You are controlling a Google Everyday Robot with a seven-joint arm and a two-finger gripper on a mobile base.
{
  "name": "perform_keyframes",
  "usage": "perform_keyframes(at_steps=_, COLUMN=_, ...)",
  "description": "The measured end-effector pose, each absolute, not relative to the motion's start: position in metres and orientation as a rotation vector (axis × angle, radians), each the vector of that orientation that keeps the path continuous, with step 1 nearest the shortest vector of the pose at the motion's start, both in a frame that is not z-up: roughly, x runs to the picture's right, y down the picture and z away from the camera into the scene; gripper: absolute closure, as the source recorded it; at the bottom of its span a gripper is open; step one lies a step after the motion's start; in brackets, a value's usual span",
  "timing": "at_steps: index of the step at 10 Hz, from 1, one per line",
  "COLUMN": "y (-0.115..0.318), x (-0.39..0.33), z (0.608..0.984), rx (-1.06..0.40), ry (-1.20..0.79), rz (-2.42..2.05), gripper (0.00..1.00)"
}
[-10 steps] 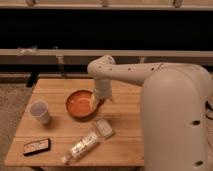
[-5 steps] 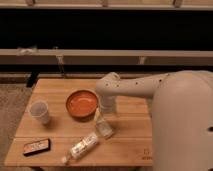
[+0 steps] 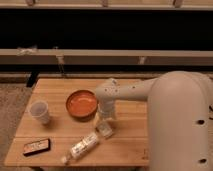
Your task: Place the white sponge in the ceramic cup
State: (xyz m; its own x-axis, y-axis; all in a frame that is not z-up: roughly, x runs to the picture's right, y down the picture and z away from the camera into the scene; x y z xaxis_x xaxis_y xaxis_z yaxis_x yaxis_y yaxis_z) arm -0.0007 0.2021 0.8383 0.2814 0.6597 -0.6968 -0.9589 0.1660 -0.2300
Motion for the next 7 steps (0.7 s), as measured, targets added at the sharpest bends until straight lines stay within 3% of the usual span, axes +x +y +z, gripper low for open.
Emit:
perform_keyframes(at_steps=5, y=0.212, x=-0.007, z=0.840, rx=-0.706, ry=0.525, rz=1.201, gripper=0.20)
perform_keyframes(at_steps=7, y=0.217, x=-0.011, z=0.842, rx=-0.700, ry=0.542, rz=1.186, gripper=0.30)
